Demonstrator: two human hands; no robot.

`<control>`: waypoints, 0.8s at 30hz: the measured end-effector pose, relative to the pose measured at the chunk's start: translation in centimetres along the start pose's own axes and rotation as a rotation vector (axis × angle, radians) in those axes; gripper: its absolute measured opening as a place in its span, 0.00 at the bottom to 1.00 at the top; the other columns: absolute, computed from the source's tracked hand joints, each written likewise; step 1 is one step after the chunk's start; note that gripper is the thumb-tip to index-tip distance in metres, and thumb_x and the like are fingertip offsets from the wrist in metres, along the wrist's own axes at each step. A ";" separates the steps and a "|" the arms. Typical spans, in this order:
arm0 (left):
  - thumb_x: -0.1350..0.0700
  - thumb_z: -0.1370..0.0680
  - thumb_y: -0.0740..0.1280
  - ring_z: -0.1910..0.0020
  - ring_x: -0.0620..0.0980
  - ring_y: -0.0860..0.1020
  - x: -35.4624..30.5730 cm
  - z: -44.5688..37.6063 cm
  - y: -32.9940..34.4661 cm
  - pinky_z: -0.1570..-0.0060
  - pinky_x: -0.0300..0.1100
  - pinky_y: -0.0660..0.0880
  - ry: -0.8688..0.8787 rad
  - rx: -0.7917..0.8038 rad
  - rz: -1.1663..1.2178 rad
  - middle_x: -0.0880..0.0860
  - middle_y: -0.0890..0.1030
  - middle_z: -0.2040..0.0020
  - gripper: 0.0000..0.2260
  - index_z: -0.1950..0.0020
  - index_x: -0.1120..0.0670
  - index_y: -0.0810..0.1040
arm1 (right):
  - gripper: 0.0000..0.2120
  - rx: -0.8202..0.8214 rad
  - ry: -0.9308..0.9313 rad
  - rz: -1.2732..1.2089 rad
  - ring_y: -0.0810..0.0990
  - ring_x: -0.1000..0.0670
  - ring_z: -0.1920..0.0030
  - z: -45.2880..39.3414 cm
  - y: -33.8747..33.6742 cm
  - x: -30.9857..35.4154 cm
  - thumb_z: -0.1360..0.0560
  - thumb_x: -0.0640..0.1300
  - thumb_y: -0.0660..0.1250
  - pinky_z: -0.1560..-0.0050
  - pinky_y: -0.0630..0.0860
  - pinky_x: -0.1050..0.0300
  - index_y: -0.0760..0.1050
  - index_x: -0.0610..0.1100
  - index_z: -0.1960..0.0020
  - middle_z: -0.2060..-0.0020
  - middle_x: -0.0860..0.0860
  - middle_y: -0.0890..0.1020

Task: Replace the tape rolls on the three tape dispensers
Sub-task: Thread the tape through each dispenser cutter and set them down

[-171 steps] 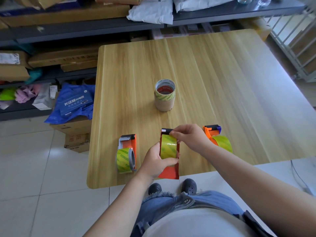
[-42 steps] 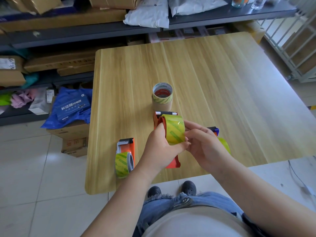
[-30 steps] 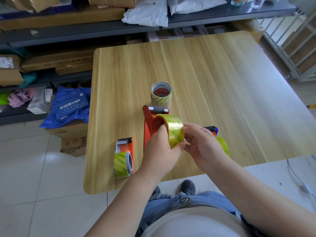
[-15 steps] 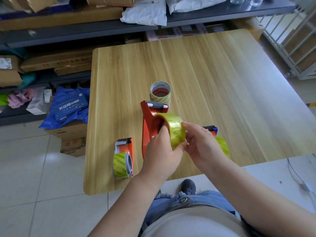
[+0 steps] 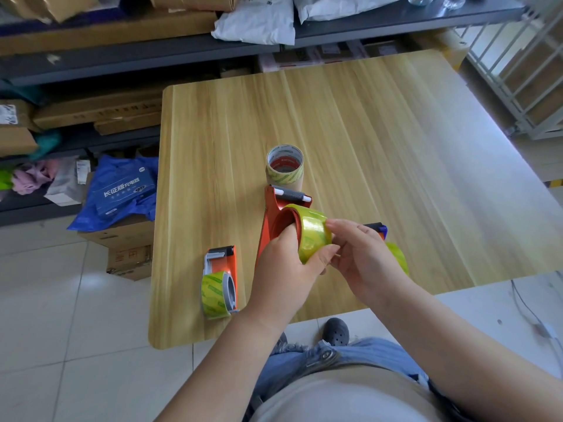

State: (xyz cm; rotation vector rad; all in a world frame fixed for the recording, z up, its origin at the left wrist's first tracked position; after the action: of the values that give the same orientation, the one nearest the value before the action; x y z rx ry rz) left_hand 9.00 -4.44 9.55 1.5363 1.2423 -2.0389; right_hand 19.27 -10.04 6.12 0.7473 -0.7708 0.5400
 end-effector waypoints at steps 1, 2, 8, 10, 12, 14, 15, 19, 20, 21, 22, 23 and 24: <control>0.48 0.28 0.70 0.63 0.48 0.82 0.0 0.0 0.0 0.59 0.52 0.80 0.005 0.009 0.010 0.50 0.83 0.61 0.12 0.51 0.54 0.77 | 0.04 -0.003 0.003 0.002 0.73 0.45 0.65 0.0 0.0 0.0 0.30 0.40 0.69 0.67 0.74 0.56 0.77 0.40 0.63 0.67 0.43 0.71; 0.49 0.28 0.71 0.62 0.48 0.82 0.1 0.0 -0.1 0.58 0.51 0.80 0.006 0.020 0.029 0.50 0.83 0.59 0.11 0.50 0.53 0.77 | 0.04 -0.004 0.009 0.007 0.74 0.46 0.65 0.1 0.1 0.1 0.29 0.40 0.68 0.65 0.74 0.56 0.78 0.40 0.62 0.67 0.43 0.73; 0.55 0.28 0.65 0.50 0.51 0.82 1.5 0.1 0.1 0.49 0.47 0.79 -0.176 0.143 0.462 0.53 0.84 0.50 0.14 0.44 0.55 0.79 | 0.07 -0.066 0.094 0.026 0.75 0.49 0.71 -0.4 0.4 0.8 0.26 0.38 0.65 0.63 0.74 0.56 0.78 0.39 0.61 0.78 0.49 0.77; 0.57 0.29 0.65 0.49 0.51 0.82 2.1 0.1 0.0 0.50 0.45 0.79 -0.228 0.146 0.555 0.53 0.85 0.50 0.14 0.44 0.56 0.79 | 0.07 -0.057 0.142 0.025 0.76 0.50 0.72 -0.6 0.3 0.8 0.25 0.40 0.65 0.61 0.75 0.56 0.79 0.39 0.60 0.78 0.50 0.77; 0.61 0.27 0.66 0.55 0.46 0.83 2.2 0.1 -0.1 0.58 0.37 0.78 -0.260 0.143 0.638 0.51 0.85 0.55 0.10 0.47 0.55 0.79 | 0.09 -0.007 0.154 0.027 0.77 0.51 0.70 -0.8 0.3 0.8 0.25 0.42 0.65 0.60 0.75 0.56 0.79 0.41 0.61 0.77 0.50 0.78; 0.65 0.24 0.64 0.56 0.45 0.83 2.1 0.1 -0.3 0.62 0.34 0.76 -0.278 0.139 0.700 0.51 0.85 0.56 0.09 0.46 0.57 0.79 | 0.07 0.097 0.139 0.033 0.78 0.51 0.67 -0.8 0.5 0.9 0.27 0.46 0.67 0.57 0.75 0.57 0.80 0.42 0.59 0.73 0.51 0.80; 0.65 0.24 0.63 0.55 0.46 0.83 2.1 0.1 -0.4 0.62 0.34 0.76 -0.283 0.130 0.714 0.52 0.85 0.54 0.09 0.46 0.58 0.79 | 0.07 0.158 0.125 0.041 0.79 0.51 0.65 -0.7 0.7 0.9 0.29 0.46 0.68 0.56 0.76 0.57 0.80 0.43 0.57 0.70 0.50 0.82; 0.59 0.23 0.64 0.60 0.45 0.83 2.5 -0.5 -0.9 0.64 0.36 0.77 -0.331 -0.002 0.705 0.49 0.85 0.60 0.05 0.53 0.53 0.80 | 0.11 0.275 -0.007 0.332 0.83 0.51 0.56 -0.2 1.1 0.5 0.31 0.38 0.71 0.52 0.79 0.59 0.80 0.45 0.49 0.57 0.49 0.85; 0.58 0.23 0.65 0.61 0.45 0.83 2.7 -0.6 -1.0 0.65 0.35 0.77 -0.346 -0.034 0.697 0.49 0.85 0.61 0.05 0.55 0.53 0.80 | 0.12 0.280 -0.042 0.406 0.84 0.50 0.55 0.1 1.2 0.3 0.31 0.36 0.71 0.51 0.80 0.59 0.80 0.46 0.49 0.55 0.49 0.85; 0.56 0.23 0.65 0.63 0.45 0.83 2.8 -0.7 -1.1 0.67 0.35 0.77 -0.364 -0.055 0.699 0.49 0.85 0.62 0.05 0.56 0.53 0.80 | 0.13 0.285 -0.078 0.449 0.84 0.49 0.54 0.3 1.3 0.2 0.31 0.35 0.72 0.50 0.80 0.58 0.80 0.47 0.48 0.55 0.48 0.85; 0.56 0.23 0.65 0.64 0.44 0.83 3.0 -0.9 -1.1 0.69 0.34 0.76 -0.379 -0.064 0.709 0.49 0.85 0.63 0.05 0.57 0.53 0.80 | 0.13 0.279 -0.115 0.475 0.84 0.48 0.54 0.5 1.4 0.2 0.31 0.36 0.72 0.50 0.80 0.57 0.80 0.48 0.49 0.55 0.48 0.85; 0.56 0.23 0.65 0.65 0.44 0.83 3.0 -0.9 -1.0 0.69 0.34 0.76 -0.389 -0.062 0.720 0.48 0.85 0.64 0.06 0.57 0.53 0.80 | 0.12 0.256 -0.148 0.489 0.84 0.50 0.56 0.6 1.4 0.3 0.31 0.37 0.72 0.50 0.80 0.57 0.81 0.50 0.50 0.58 0.50 0.85; 0.56 0.23 0.64 0.64 0.44 0.83 3.1 -1.0 -1.0 0.69 0.34 0.76 -0.394 -0.052 0.727 0.48 0.85 0.64 0.06 0.57 0.52 0.80 | 0.11 0.223 -0.176 0.489 0.83 0.54 0.60 0.7 1.4 0.5 0.30 0.36 0.73 0.52 0.80 0.62 0.80 0.51 0.53 0.63 0.53 0.85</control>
State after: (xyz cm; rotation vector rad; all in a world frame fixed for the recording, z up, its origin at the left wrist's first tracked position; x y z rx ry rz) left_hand 7.77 -2.33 7.21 1.2237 0.4774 -1.6753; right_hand 18.35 -9.61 7.41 0.8207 -1.0783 1.0236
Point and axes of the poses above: each hand's wrist, its own z-axis away from the middle knuckle, its own y-axis out of the palm, x = y × z, the point moved 5 cm from there along -z, towards the middle knuckle
